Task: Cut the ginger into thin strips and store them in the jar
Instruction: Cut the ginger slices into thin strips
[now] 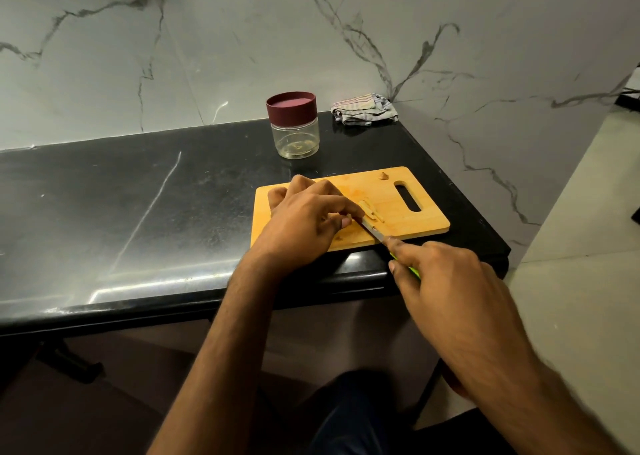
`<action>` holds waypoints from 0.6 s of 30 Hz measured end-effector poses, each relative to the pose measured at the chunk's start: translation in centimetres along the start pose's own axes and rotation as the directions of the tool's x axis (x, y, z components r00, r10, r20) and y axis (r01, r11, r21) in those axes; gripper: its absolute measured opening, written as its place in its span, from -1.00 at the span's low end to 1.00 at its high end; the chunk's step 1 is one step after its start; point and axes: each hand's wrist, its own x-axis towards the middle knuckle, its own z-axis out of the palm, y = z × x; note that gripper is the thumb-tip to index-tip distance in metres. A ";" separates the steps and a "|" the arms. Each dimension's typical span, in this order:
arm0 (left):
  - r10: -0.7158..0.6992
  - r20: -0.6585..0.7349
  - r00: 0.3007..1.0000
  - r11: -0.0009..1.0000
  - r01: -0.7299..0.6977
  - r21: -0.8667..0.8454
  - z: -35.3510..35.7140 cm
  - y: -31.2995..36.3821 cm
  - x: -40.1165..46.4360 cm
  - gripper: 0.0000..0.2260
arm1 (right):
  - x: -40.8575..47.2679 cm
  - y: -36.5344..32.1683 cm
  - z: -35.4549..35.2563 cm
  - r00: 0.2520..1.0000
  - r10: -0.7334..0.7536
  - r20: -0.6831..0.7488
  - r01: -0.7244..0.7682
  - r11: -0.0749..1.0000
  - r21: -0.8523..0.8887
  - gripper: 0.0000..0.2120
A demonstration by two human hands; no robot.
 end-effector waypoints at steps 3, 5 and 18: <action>0.022 0.018 1.000 0.999 -0.022 0.024 0.1 -0.2 0.2 -0.77 | -0.1 0.2 0.1 1.000 -0.011 -0.009 0.011 1.000 0.015 -0.61; 0.012 0.003 1.000 1.000 -0.012 0.003 0.2 -0.2 0.2 -0.76 | -0.2 0.5 0.0 1.000 -0.011 -0.013 0.012 0.999 0.044 -0.61; 0.062 0.039 0.997 0.997 -0.063 0.035 0.0 -0.1 0.1 -0.70 | 0.5 0.3 -0.2 0.999 -0.027 0.022 0.026 0.999 0.034 -0.60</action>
